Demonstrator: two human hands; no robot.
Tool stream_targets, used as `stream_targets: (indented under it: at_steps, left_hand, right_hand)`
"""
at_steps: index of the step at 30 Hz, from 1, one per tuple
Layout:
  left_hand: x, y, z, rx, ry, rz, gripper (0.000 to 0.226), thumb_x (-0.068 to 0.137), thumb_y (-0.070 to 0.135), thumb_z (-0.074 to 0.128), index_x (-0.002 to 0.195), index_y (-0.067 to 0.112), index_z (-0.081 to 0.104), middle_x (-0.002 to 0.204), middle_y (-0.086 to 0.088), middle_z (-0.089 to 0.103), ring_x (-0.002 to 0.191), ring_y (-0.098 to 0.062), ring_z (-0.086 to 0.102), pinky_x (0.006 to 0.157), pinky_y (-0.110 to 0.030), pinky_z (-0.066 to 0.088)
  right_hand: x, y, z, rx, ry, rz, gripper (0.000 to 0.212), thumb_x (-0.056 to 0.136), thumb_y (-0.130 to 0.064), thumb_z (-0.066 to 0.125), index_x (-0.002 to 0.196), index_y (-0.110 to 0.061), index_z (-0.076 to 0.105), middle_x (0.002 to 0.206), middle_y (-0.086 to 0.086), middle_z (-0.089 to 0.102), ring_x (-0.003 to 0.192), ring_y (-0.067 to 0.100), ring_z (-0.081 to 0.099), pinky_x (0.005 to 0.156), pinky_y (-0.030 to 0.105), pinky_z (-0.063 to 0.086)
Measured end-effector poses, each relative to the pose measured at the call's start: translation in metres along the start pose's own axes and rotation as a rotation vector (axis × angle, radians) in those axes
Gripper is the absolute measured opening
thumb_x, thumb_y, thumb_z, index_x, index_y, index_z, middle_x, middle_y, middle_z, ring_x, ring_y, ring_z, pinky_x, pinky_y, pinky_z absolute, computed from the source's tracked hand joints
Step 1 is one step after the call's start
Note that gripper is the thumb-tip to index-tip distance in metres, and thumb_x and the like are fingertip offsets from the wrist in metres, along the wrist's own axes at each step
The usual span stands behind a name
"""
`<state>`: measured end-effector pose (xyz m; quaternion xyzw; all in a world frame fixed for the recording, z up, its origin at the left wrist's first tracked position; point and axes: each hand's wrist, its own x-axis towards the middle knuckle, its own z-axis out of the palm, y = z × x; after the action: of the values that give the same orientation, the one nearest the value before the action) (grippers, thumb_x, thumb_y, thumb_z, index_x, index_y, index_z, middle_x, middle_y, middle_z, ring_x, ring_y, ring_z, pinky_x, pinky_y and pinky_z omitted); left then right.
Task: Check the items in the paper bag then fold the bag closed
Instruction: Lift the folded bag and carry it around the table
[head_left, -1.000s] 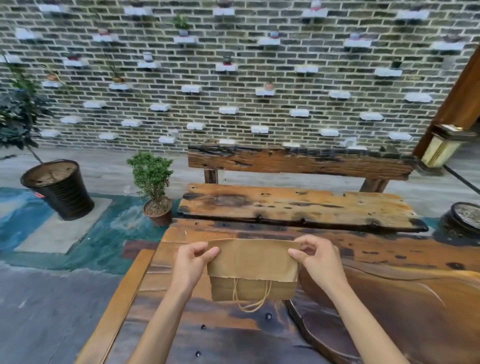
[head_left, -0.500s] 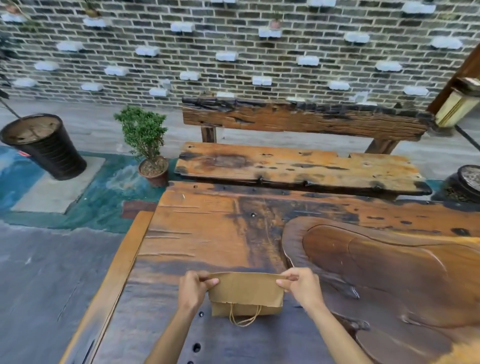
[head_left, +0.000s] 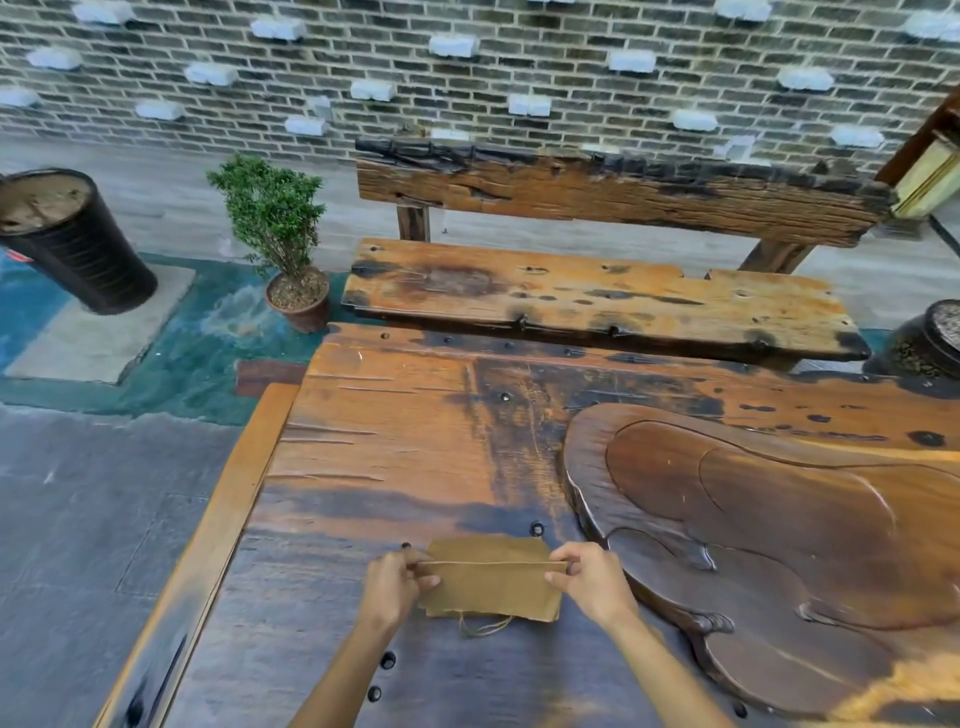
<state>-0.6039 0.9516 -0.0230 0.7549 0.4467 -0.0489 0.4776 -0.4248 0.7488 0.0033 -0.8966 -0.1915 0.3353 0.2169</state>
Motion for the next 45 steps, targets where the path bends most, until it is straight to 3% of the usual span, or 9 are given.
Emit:
stream_targets:
  at_steps: [5,9,14,20,23,33,39,42,45]
  left_hand:
    - [0.007,0.014,0.006,0.251,-0.076,0.162,0.023,0.082,0.030,0.077,0.103,0.024,0.078,0.108,0.003,0.077,0.102,-0.016,0.068,0.087,-0.028,0.053]
    - [0.008,0.026,0.013,0.380,-0.103,0.210,0.021,0.085,0.043,0.069,0.101,0.033,0.076,0.097,0.003,0.078,0.097,-0.019,0.068,0.078,-0.031,0.052]
    - [0.012,0.025,0.019,0.338,-0.089,0.196,0.017,0.088,0.037,0.068,0.094,0.027,0.080,0.094,0.000,0.079,0.095,-0.019,0.068,0.076,-0.030,0.050]
    - [0.022,0.016,0.015,0.182,-0.176,0.231,0.021,0.096,0.017,0.062,0.106,0.008,0.078,0.110,-0.008,0.077,0.107,-0.019,0.068,0.088,-0.024,0.048]
    - [0.023,0.015,0.012,0.153,-0.198,0.241,0.023,0.097,0.015,0.060,0.110,0.004,0.076,0.115,-0.012,0.076,0.111,-0.021,0.066,0.087,-0.020,0.044]
    - [0.015,0.009,0.013,-0.023,-0.052,0.136,0.017,0.082,0.021,0.077,0.091,0.007,0.082,0.090,-0.005,0.081,0.078,-0.004,0.066,0.067,0.001,0.040]
    - [0.019,0.005,0.008,0.000,-0.083,0.148,0.017,0.087,0.015,0.072,0.098,0.004,0.080,0.104,-0.012,0.079,0.104,-0.019,0.069,0.095,-0.029,0.050]
    - [0.023,0.003,0.006,0.019,-0.099,0.150,0.017,0.090,0.009,0.069,0.102,0.002,0.079,0.110,-0.013,0.077,0.110,-0.020,0.067,0.100,-0.030,0.049]
    - [0.023,0.003,0.006,0.007,-0.108,0.148,0.016,0.089,0.007,0.070,0.101,0.003,0.079,0.107,-0.012,0.077,0.106,-0.019,0.069,0.096,-0.028,0.051]
  right_hand:
    - [0.006,-0.015,0.003,-0.264,-0.047,-0.150,0.030,0.084,-0.045,0.071,0.113,-0.037,0.072,0.111,-0.005,0.069,0.111,0.013,0.061,0.101,0.029,0.043]
    - [0.011,-0.027,0.018,-0.284,-0.083,-0.269,0.029,0.090,-0.039,0.066,0.116,-0.029,0.074,0.120,-0.010,0.074,0.118,0.011,0.063,0.101,0.026,0.042]
    - [0.016,-0.019,0.028,-0.353,-0.046,-0.278,0.028,0.092,-0.042,0.059,0.071,-0.025,0.067,0.066,0.001,0.066,0.086,0.025,0.066,0.075,0.035,0.041]
    - [0.025,-0.014,0.031,-0.348,-0.040,-0.301,0.025,0.098,-0.027,0.055,0.113,-0.030,0.074,0.114,-0.001,0.076,0.113,0.022,0.064,0.092,0.030,0.044]
    - [0.026,-0.010,0.031,-0.343,-0.047,-0.272,0.027,0.099,-0.029,0.054,0.120,-0.034,0.071,0.120,-0.001,0.073,0.119,0.024,0.060,0.097,0.031,0.042]
    - [0.011,-0.003,0.020,-0.239,0.136,-0.137,0.028,0.079,-0.062,0.067,0.090,-0.039,0.079,0.088,-0.010,0.079,0.088,0.011,0.069,0.065,0.026,0.041]
    - [0.011,0.003,0.021,-0.182,0.052,-0.184,0.017,0.094,-0.035,0.064,0.097,-0.026,0.079,0.098,-0.009,0.079,0.099,0.014,0.068,0.074,0.027,0.048]
    - [0.013,0.006,0.018,-0.171,0.008,-0.212,0.020,0.097,-0.025,0.061,0.107,-0.021,0.078,0.108,-0.002,0.077,0.108,0.017,0.066,0.088,0.027,0.050]
    - [0.011,0.007,0.019,-0.224,0.045,-0.224,0.021,0.096,-0.032,0.061,0.109,-0.026,0.077,0.108,-0.006,0.078,0.107,0.015,0.067,0.082,0.027,0.048]
